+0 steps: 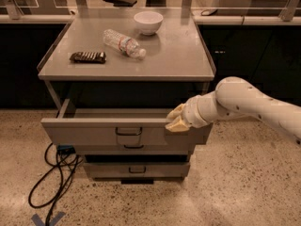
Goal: Open top drawer
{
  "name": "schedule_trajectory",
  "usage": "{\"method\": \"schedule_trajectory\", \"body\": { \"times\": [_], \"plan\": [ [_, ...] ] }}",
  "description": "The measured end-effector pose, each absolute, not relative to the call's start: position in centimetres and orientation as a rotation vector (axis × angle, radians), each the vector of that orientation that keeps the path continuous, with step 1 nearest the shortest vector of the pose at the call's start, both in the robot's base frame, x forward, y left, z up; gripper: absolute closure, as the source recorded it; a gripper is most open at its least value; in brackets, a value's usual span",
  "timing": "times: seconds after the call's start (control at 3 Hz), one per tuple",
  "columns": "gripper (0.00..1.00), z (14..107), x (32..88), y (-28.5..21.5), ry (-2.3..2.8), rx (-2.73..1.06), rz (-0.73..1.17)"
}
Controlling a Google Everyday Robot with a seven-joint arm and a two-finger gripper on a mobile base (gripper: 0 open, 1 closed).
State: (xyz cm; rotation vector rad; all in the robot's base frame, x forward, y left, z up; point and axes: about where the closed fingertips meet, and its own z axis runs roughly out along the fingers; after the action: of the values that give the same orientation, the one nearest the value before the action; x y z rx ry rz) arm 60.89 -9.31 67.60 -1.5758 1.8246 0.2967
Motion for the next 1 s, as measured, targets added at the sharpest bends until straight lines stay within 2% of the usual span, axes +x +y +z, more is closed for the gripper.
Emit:
{"method": "schedule_trajectory", "body": {
  "times": [1.0],
  "plan": [
    [1.00, 68.3, 58.4, -9.6, 1.793, -1.559, 0.266]
  ]
}}
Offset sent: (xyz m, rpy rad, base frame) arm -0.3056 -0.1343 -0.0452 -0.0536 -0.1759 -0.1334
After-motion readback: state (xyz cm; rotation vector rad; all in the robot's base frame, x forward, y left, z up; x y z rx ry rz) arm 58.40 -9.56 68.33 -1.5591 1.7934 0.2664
